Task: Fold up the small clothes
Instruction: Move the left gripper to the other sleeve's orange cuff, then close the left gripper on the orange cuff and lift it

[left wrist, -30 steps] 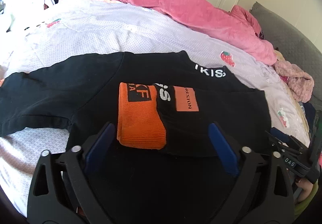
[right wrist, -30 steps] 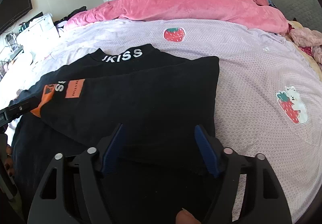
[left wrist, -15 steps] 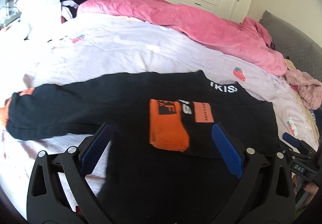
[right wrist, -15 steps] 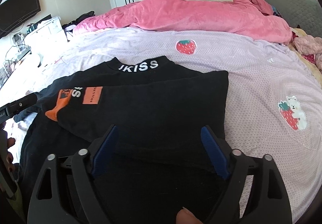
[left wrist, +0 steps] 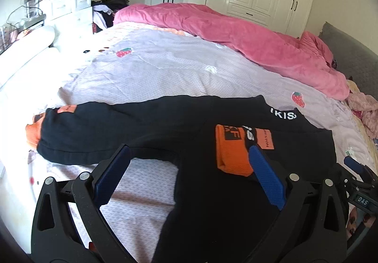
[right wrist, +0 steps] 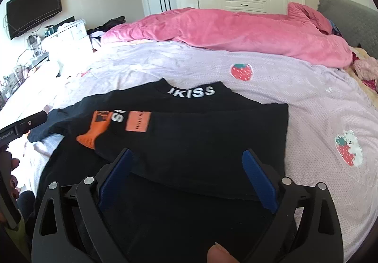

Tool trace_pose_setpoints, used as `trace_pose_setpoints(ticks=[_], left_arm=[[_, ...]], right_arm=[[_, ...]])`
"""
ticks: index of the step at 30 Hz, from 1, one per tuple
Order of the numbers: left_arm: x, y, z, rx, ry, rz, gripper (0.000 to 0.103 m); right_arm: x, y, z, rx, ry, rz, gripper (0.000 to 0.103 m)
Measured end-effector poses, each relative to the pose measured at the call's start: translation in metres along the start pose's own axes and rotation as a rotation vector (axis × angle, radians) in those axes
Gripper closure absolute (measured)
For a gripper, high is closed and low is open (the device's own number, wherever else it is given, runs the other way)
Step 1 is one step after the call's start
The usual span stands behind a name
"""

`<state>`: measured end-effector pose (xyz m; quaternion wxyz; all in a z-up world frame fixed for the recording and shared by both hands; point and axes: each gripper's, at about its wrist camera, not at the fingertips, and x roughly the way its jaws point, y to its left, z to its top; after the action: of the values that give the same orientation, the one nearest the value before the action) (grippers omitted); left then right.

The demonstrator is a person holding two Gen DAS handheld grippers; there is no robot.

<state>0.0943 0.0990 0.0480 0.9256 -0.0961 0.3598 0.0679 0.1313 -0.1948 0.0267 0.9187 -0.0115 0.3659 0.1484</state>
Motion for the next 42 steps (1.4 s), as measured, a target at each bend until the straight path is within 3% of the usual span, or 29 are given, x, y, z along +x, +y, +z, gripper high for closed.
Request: trace_pose_setpoints(ticks=[11, 24, 42], left_arm=[[-0.014, 0.038, 0.0, -0.058, 0.002, 0.033, 0.009], [-0.026, 0.109, 0.001, -0.199, -0.005, 0.107, 0.009], [-0.019, 0.193, -0.013, -0.399, 0.008, 0.154, 0.009]], right_arm=[[-0.004, 0.044, 0.013, -0.049, -0.022, 0.047, 0.009], [0.002, 0.091, 0.023, -0.116, -0.025, 0.104, 0.009], [0.021, 0.169, 0.039, -0.23, -0.029, 0.195, 0.009]])
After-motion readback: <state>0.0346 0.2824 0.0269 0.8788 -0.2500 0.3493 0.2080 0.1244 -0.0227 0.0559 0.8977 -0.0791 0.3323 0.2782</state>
